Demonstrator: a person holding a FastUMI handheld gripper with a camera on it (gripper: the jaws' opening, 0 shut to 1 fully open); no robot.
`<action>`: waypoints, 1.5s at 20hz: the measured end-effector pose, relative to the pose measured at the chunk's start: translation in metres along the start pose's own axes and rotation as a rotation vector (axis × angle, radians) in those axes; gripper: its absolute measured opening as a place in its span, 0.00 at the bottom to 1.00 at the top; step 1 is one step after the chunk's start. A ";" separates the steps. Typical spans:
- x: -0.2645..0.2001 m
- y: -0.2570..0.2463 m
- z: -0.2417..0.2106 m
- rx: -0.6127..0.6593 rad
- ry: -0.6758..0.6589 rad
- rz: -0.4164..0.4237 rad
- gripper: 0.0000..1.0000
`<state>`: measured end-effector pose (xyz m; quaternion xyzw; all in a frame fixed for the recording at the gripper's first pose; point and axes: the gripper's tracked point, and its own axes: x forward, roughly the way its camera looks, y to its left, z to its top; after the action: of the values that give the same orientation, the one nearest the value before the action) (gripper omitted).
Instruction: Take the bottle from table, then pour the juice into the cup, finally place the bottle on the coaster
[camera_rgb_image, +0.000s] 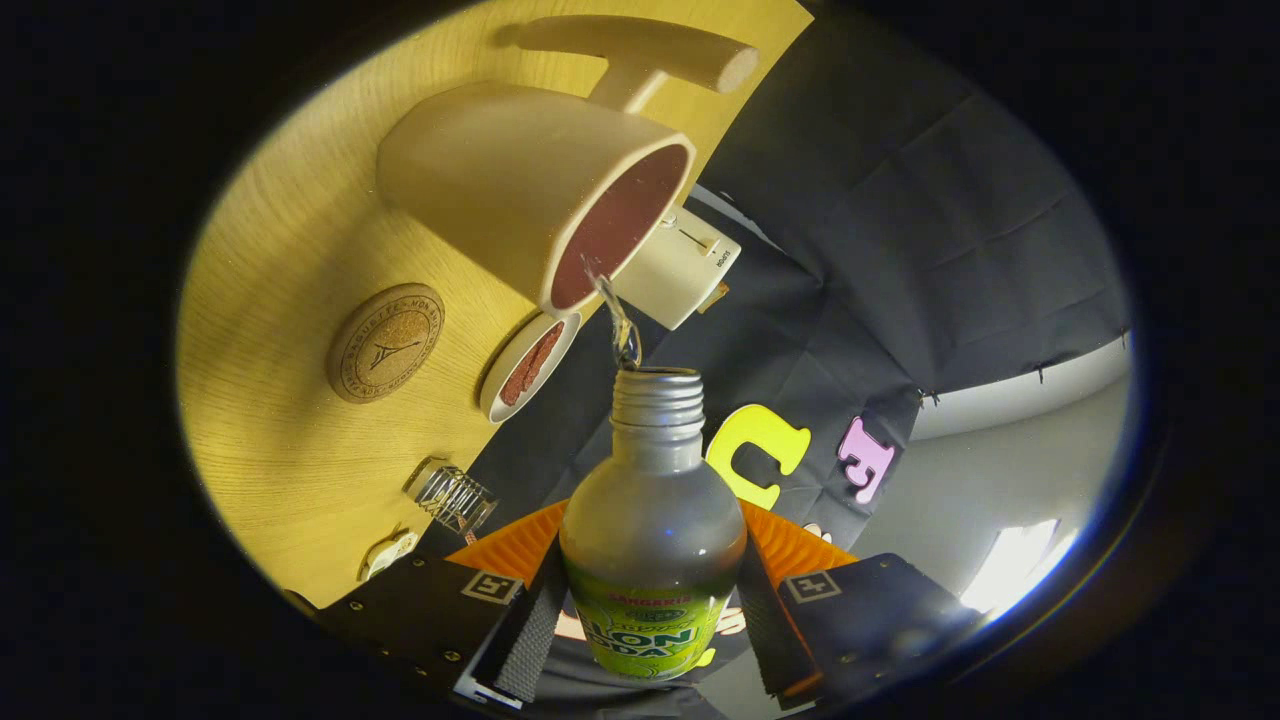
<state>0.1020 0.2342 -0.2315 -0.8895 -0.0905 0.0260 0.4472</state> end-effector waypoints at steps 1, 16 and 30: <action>0.002 -0.001 0.000 -0.006 0.000 0.001 0.80; 0.003 -0.003 0.013 -0.049 -0.028 0.032 0.80; 0.001 0.007 0.017 0.057 -0.034 0.084 0.80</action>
<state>0.1022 0.2439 -0.2474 -0.8789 -0.0600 0.0626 0.4691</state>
